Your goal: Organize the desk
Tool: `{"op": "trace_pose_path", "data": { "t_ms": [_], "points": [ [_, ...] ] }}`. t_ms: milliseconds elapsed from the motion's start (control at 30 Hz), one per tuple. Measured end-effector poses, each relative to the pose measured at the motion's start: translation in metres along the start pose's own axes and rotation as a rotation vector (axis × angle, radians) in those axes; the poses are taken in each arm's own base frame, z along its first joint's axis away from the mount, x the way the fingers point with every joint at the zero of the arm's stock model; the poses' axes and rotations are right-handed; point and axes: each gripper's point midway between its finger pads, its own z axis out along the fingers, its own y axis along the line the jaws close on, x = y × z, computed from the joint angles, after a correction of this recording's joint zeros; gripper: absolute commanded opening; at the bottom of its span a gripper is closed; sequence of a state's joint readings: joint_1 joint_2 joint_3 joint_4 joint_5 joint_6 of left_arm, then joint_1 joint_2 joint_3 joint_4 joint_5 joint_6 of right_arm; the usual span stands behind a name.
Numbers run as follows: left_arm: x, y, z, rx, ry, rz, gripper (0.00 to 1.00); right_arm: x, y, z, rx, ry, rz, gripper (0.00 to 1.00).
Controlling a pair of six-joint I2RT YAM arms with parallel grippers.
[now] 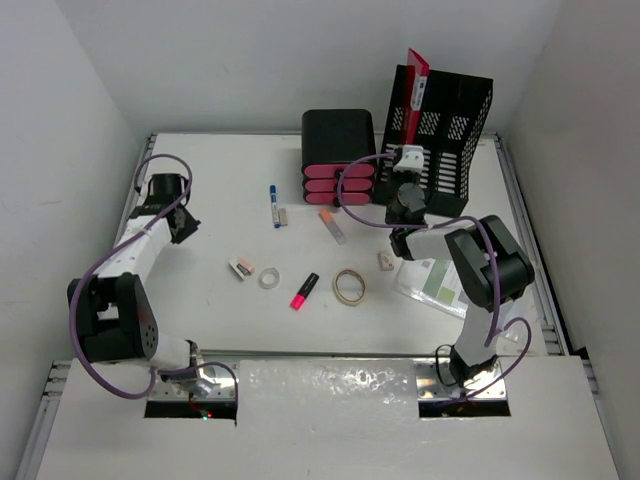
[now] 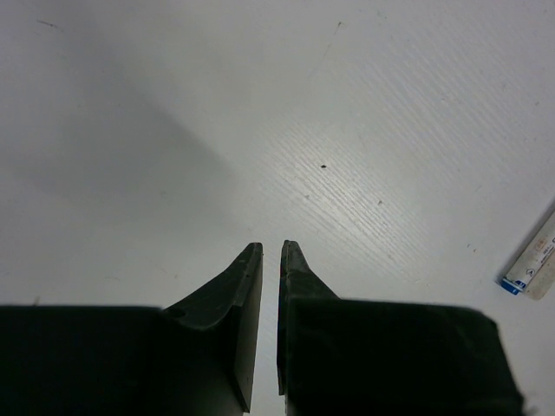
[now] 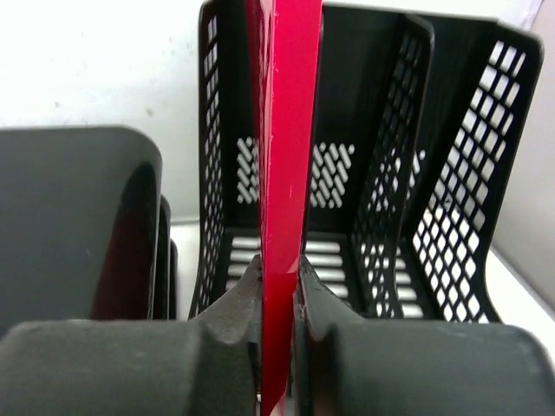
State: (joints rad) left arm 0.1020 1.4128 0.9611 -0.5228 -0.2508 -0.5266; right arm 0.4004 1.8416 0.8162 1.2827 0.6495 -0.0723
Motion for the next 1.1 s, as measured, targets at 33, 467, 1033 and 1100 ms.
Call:
{"op": "trace_pose_path", "data": {
  "t_ms": [33, 467, 1033, 1100],
  "points": [
    [0.001, 0.000, 0.000, 0.000, 0.001, 0.002, 0.08, 0.004, 0.001, -0.001, -0.001, 0.007, -0.001, 0.30],
    [0.005, 0.004, 0.008, -0.030, 0.016, 0.010, 0.08, -0.068, -0.009, 0.003, -0.007, -0.057, 0.084, 0.69],
    [0.008, 0.002, 0.018, -0.035, 0.021, 0.011, 0.08, -0.140, -0.031, 0.088, -0.054, 0.017, -0.009, 0.70],
    [0.009, 0.003, 0.020, -0.038, 0.026, 0.013, 0.08, -0.138, -0.040, 0.087, -0.034, 0.046, -0.023, 0.71]
  ]
}}
